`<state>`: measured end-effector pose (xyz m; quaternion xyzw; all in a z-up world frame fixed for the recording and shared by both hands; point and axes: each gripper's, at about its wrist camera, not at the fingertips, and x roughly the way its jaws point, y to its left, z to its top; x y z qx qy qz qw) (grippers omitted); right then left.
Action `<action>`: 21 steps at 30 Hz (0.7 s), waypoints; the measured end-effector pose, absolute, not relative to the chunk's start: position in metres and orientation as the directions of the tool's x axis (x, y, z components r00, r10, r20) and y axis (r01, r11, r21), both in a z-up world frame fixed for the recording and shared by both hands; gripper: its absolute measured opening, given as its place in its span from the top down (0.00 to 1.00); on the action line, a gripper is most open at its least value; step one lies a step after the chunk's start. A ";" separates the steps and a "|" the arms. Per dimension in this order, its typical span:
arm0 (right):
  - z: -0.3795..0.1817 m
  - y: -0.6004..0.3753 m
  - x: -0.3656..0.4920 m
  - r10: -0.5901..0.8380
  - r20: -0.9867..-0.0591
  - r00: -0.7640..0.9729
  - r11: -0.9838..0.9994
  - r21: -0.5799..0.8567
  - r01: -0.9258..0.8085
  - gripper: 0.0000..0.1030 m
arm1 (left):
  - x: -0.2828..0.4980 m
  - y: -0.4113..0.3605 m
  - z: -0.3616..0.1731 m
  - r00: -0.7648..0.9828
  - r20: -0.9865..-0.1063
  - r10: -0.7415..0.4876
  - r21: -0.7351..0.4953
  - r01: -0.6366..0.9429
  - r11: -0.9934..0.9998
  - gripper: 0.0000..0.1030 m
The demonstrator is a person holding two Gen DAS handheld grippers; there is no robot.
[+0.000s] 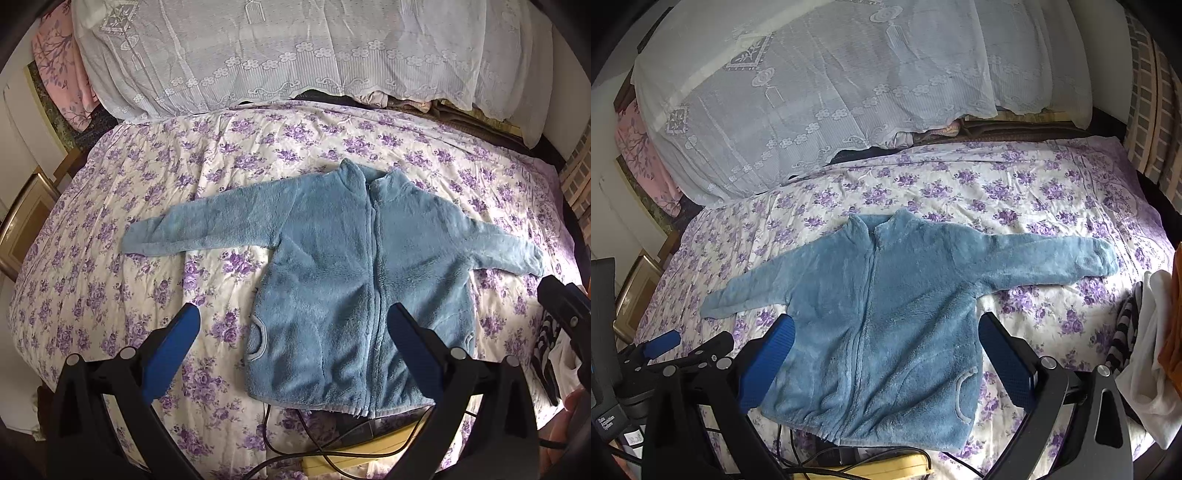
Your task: Fold small clothes
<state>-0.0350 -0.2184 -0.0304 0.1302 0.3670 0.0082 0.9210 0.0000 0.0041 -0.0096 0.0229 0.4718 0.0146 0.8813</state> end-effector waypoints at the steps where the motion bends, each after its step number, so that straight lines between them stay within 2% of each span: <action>1: -0.031 -0.218 -0.035 0.110 -0.674 0.730 0.966 0.245 0.080 0.03 | 0.000 0.004 -0.010 0.555 -0.830 0.047 0.056 -0.001 0.998 0.04; 21: -0.036 -0.219 -0.034 0.115 -0.693 0.712 0.963 0.253 0.091 0.03 | 0.001 0.007 -0.018 0.535 -0.844 0.037 0.040 -0.006 0.999 0.04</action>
